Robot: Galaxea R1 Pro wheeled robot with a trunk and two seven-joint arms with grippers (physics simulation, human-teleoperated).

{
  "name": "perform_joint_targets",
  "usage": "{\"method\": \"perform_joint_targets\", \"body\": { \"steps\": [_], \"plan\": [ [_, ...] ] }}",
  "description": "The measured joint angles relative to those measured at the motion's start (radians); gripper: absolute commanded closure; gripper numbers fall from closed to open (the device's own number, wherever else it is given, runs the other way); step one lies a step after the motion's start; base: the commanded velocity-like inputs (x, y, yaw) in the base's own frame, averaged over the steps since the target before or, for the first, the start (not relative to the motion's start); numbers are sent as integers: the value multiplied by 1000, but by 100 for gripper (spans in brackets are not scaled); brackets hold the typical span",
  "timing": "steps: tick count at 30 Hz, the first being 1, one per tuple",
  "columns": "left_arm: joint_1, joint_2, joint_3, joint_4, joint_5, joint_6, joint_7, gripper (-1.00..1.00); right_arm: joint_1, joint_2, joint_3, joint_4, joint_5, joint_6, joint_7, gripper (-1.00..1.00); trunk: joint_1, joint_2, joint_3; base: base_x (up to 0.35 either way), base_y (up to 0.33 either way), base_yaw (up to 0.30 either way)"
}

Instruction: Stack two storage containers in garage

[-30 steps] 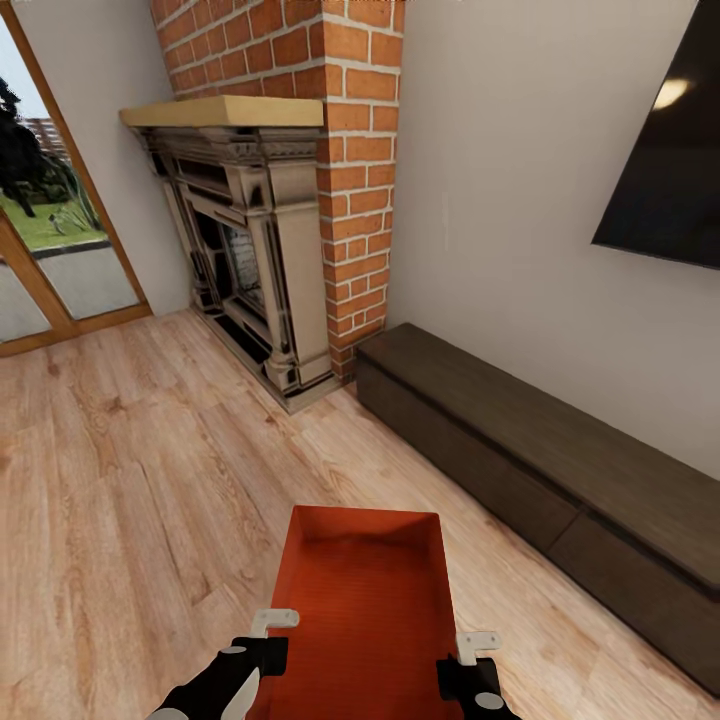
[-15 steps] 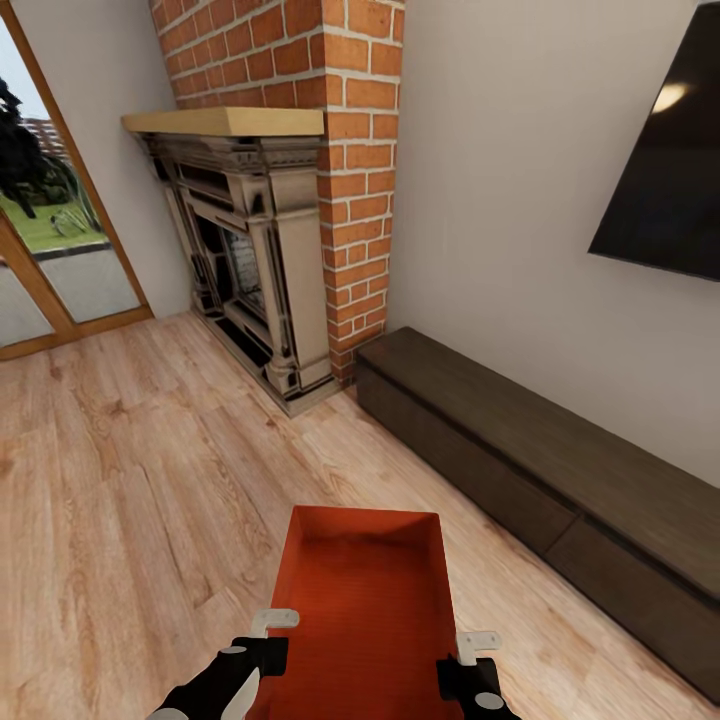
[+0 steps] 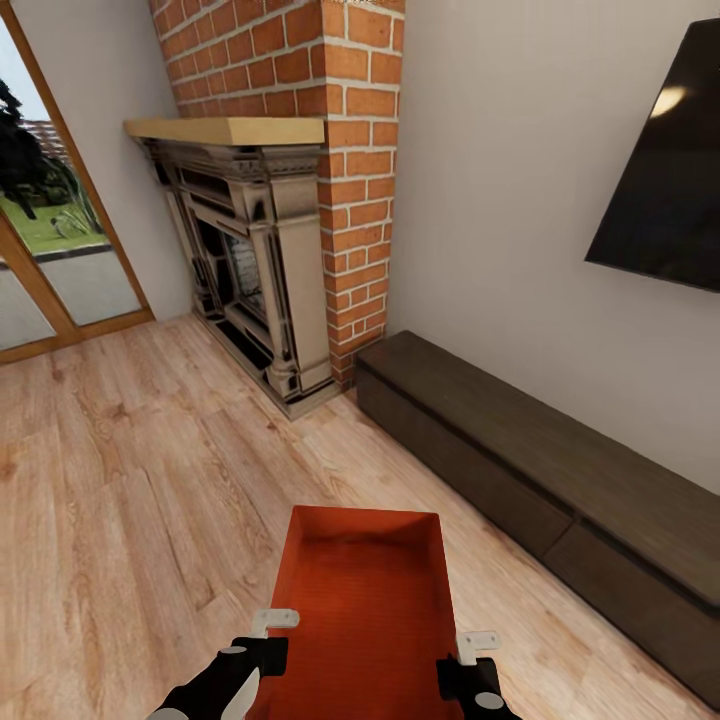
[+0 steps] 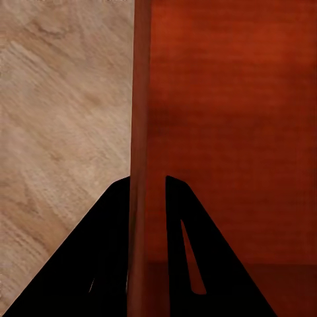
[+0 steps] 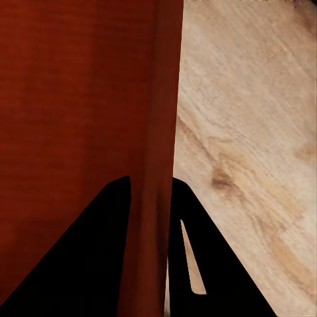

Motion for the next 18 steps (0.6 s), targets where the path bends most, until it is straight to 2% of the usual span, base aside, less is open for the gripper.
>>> {"method": "perform_joint_targets", "body": {
  "steps": [18],
  "plan": [
    [0, 1, 0, -1, 0, 0, -1, 100, 0, 0, 1, 0, -2, -1, 0, 100, -69, 126, 56, 0, 0, 0]
  ]
}}
